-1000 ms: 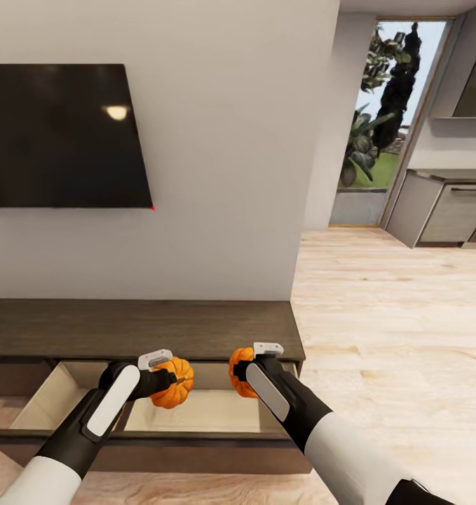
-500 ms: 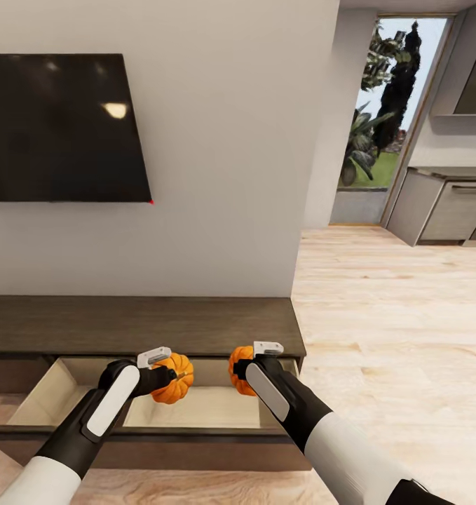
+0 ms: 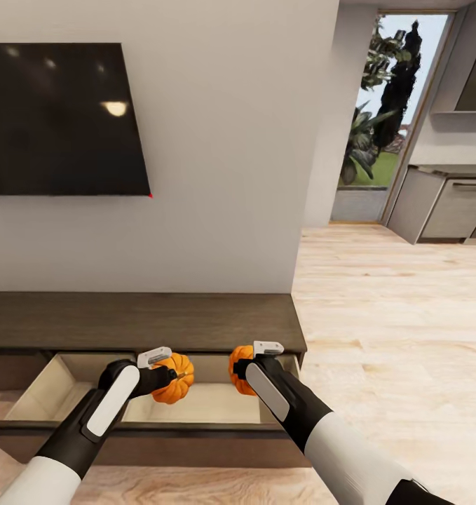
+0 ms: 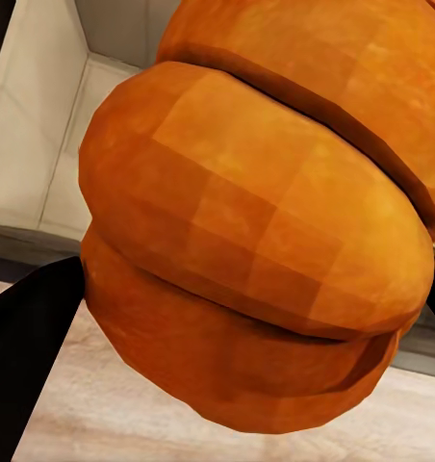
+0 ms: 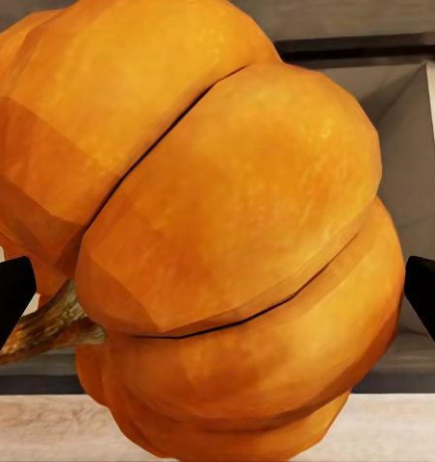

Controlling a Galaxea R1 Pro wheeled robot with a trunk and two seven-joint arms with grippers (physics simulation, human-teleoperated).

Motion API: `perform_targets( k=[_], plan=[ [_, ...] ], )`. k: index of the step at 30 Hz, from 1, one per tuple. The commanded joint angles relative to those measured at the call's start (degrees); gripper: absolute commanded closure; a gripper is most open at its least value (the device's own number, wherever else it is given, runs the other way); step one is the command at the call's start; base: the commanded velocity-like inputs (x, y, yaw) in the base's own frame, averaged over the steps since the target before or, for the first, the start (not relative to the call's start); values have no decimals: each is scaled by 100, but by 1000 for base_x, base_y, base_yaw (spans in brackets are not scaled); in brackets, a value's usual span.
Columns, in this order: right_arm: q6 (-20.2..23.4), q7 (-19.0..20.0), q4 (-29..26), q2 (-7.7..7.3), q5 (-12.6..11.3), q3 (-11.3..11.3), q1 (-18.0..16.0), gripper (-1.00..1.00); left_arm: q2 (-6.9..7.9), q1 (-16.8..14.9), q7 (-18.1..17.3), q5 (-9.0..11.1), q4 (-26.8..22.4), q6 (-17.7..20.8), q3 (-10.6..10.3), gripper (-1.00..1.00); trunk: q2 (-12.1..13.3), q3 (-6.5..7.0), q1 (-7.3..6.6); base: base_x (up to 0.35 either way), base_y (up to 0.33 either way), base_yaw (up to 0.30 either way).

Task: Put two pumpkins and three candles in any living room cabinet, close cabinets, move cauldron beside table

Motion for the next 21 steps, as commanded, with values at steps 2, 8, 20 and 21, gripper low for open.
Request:
perform_targets(
  k=[2,8,20,21],
  plan=[
    [9,-48,-6,0,-33,13,-6,100,6,-5,58,59,-7,-4,-16,100,-85,-42,44,0,0,0],
    [9,-46,-6,0,-33,13,-8,100,6,-5,57,60,-7,-123,-31,100,-325,-149,176,0,0,0],
    [4,232,4,0,37,13,-7,100,6,-5,40,67,-7,-249,-43,100,-807,-365,439,0,0,0],
    [2,234,3,0,37,13,-8,100,6,-5,40,67,-7,-249,-43,100,-847,-383,461,0,0,0]
  ],
)
